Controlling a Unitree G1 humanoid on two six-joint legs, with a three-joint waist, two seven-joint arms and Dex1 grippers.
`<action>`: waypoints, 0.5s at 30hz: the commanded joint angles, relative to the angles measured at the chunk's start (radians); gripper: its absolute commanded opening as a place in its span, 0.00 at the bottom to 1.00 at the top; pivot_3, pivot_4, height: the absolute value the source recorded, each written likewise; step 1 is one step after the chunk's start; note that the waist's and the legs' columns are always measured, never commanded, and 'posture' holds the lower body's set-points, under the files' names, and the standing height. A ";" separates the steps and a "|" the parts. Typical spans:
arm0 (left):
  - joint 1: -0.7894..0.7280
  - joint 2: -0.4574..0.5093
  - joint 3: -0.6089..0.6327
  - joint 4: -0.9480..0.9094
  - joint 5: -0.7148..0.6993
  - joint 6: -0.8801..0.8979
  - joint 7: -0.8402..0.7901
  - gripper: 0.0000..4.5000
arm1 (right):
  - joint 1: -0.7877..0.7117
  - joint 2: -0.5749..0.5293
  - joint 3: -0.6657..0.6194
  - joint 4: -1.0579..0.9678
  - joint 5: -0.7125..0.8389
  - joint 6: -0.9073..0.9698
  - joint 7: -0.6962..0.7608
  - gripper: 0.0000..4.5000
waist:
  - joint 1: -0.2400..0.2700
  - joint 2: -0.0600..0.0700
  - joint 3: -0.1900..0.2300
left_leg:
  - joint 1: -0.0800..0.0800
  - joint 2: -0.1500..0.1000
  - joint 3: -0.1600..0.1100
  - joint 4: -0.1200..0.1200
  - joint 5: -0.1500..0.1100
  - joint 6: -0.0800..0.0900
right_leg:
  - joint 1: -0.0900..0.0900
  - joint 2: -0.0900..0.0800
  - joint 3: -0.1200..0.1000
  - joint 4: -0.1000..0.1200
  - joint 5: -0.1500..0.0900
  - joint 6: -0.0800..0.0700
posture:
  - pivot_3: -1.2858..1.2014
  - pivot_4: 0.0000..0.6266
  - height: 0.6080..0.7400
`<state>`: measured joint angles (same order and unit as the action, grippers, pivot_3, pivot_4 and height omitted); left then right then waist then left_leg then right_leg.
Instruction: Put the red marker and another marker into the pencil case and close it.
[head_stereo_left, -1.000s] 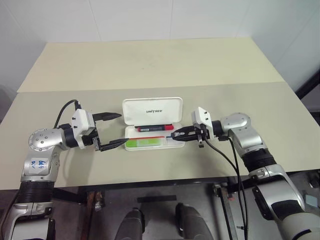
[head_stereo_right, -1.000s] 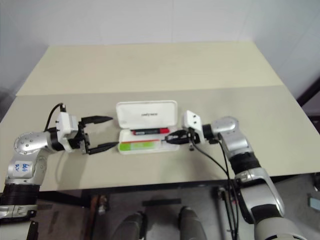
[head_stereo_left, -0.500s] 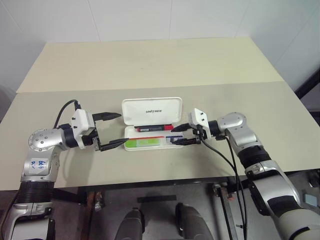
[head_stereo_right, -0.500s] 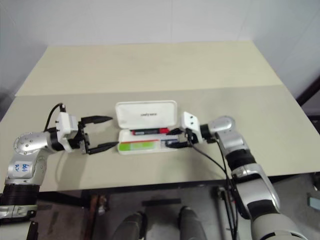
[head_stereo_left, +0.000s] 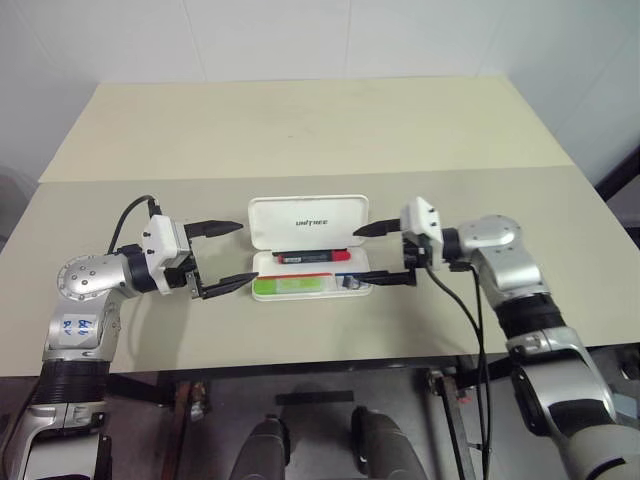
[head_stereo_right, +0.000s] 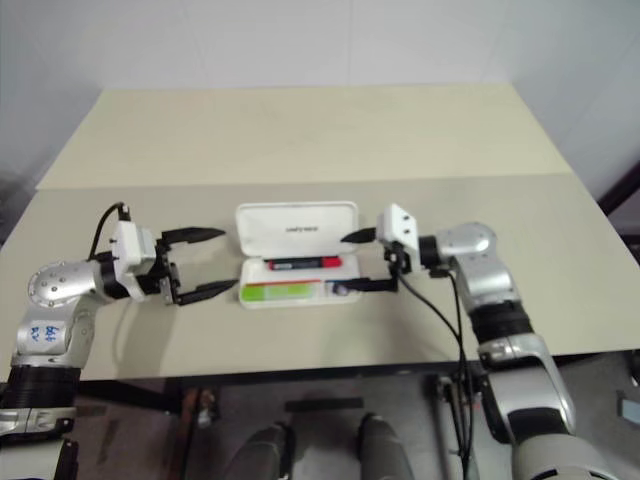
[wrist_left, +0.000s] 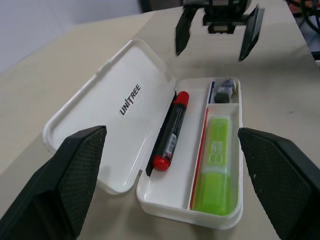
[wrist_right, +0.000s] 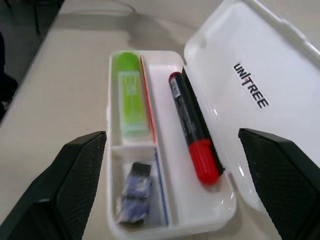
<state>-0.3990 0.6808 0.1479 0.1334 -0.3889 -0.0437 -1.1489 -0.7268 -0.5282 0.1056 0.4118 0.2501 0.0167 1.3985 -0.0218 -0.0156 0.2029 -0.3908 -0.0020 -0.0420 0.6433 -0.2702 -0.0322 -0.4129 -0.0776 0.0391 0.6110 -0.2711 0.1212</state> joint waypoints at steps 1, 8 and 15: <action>0.007 0.010 0.025 -0.006 -0.047 0.015 -0.027 0.86 | 0.081 -0.073 -0.074 -0.177 0.096 0.087 0.011 1.00 | -0.001 0.000 0.000 | 0.000 0.000 0.000 0.000 0.000 0.000 | 0.000 0.000 0.000 0.000 0.000 0.000 | 0.52 0.24 1.00; 0.018 0.020 0.047 0.019 -0.056 0.022 -0.041 0.32 | 0.206 -0.173 -0.164 -0.337 0.153 0.175 -0.060 1.00 | -0.008 0.000 0.000 | 0.002 0.001 0.001 0.000 0.000 0.000 | 0.000 0.001 0.001 0.001 0.000 -0.001 | 0.52 0.24 1.00; 0.010 -0.031 0.070 0.076 -0.005 -0.027 0.103 0.00 | 0.235 -0.173 -0.168 -0.367 0.149 0.166 -0.099 1.00 | -0.005 0.000 0.000 | 0.002 0.000 0.001 0.001 0.000 0.000 | 0.001 0.000 0.001 0.002 0.000 -0.001 | 0.52 0.24 1.00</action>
<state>-0.3841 0.6662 0.1909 0.2087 -0.4154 -0.0479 -1.1123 -0.4936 -0.6950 -0.0425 0.0836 0.3827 0.1951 1.3139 -0.0266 -0.0154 0.2032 -0.3891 -0.0021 -0.0408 0.6448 -0.2700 -0.0323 -0.4123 -0.0778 0.0402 0.6132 -0.2714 0.1207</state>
